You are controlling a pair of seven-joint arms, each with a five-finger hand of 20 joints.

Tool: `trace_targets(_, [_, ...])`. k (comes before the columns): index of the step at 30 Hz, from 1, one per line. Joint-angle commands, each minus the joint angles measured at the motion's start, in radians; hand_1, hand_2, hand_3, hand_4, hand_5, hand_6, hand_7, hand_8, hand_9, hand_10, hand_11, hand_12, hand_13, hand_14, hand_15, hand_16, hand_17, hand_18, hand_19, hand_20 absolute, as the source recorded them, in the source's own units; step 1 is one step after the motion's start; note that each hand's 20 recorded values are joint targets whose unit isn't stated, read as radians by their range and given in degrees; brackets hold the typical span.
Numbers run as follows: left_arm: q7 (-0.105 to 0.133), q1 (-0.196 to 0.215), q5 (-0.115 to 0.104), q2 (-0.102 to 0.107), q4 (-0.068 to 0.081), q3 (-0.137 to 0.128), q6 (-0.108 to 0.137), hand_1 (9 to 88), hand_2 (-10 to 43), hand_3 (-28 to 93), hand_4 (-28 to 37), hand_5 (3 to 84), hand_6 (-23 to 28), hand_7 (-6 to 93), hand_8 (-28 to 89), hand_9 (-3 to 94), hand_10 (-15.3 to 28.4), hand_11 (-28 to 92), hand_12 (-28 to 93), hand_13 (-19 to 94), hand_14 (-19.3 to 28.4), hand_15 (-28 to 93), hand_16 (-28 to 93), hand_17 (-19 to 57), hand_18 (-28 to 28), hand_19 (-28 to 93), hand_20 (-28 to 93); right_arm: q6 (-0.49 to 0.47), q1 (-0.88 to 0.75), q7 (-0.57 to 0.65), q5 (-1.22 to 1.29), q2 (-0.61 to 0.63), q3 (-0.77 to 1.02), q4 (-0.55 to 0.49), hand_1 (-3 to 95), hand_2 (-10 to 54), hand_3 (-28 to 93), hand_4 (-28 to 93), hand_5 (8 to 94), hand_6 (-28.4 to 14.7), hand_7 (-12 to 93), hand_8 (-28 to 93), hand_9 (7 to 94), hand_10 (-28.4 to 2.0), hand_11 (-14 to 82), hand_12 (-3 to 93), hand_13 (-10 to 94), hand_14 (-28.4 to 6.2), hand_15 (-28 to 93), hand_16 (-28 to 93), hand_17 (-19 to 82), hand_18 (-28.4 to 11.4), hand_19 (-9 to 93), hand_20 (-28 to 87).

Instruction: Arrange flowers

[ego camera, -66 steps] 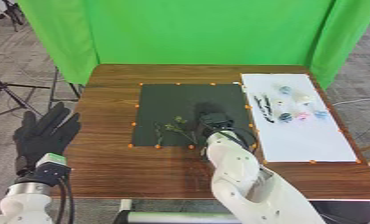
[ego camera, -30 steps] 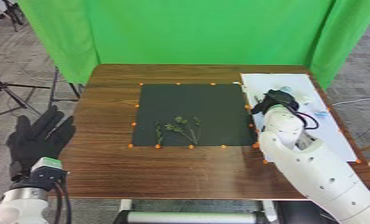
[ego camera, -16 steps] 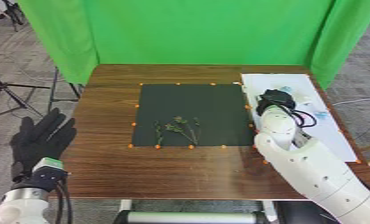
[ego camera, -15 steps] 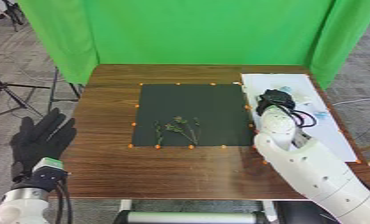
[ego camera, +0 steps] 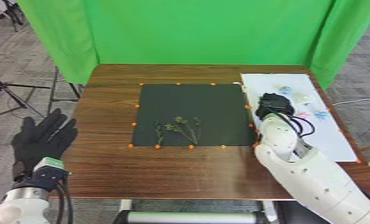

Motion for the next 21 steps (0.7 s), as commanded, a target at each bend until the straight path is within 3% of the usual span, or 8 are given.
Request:
trace_targets(1, [0.028, 0.024, -0.007, 0.001, -0.012, -0.013, 0.006, 27.8, 12.7, 69, -28.3, 38.6, 9.0, 15.5, -10, 27.2, 13.8, 30, 10, 21, 14.5, 43, -10, -6.0, 13.6, 35, 10, 0.118, -0.12, -0.014, -0.057, 0.098, 0.031, -0.165, 55.0, -9.5, 71, -27, 73.1, -2.0, 45, 20, 81.8, -11.4, 44.1, 50.5, 81, -9.1, 70, 40, 57, -22.0, 93, 55])
trace_targets(5, [0.036, 0.033, -0.007, -0.003, -0.014, -0.014, 0.014, 27.8, 12.8, 69, -28.3, 38.6, 9.0, 15.5, -10, 26.9, 13.8, 30, 10, 21, 14.5, 43, -10, -6.0, 13.5, 35, 10, 0.141, -0.165, -0.027, -0.063, 0.112, 0.063, -0.274, 54.8, -9.5, 71, -26, 73.0, -2.2, 45, 20, 82.0, -11.6, 43.8, 50.3, 82, -9.0, 70, 40, 57, -22.1, 93, 54])
trace_targets(11, [0.029, 0.029, -0.008, -0.009, -0.012, -0.01, 0.015, 27.8, 12.8, 69, -28.3, 38.5, 9.0, 15.5, -10, 26.7, 13.7, 30, 10, 20, 14.2, 43, -9, -6.0, 13.5, 35, 10, 0.119, -0.201, -0.021, 0.014, 0.053, 0.098, -0.371, 54.6, -9.5, 71, -25, 73.2, -2.5, 45, 20, 82.0, -11.7, 43.4, 50.0, 82, -9.3, 69, 40, 57, -22.4, 93, 53])
trace_targets(19, [0.023, 0.024, -0.007, -0.003, -0.013, -0.005, 0.012, 27.6, 12.8, 69, -28.3, 38.5, 8.9, 15.6, -10, 26.5, 13.7, 30, 10, 20, 14.2, 43, -9, -6.0, 13.4, 35, 10, 0.073, -0.24, 0.0, 0.015, -0.078, 0.058, -0.41, 54.4, -9.5, 71, -24, 73.1, -2.5, 45, 20, 82.4, -11.7, 43.1, 49.9, 82, -9.3, 69, 39, 57, -22.7, 93, 53])
trace_targets(21, [0.01, 0.016, 0.007, -0.002, -0.008, -0.007, 0.004, 27.6, 12.8, 69, -28.3, 38.5, 8.9, 15.7, -10, 26.5, 13.7, 30, 10, 20, 14.3, 43, -9, -6.0, 13.4, 35, 10, 0.072, -0.262, 0.005, -0.014, -0.102, 0.048, -0.412, 54.4, -9.5, 71, -24, 73.2, -2.5, 45, 20, 82.5, -11.8, 43.1, 49.9, 82, -9.3, 69, 39, 57, -22.7, 93, 53])
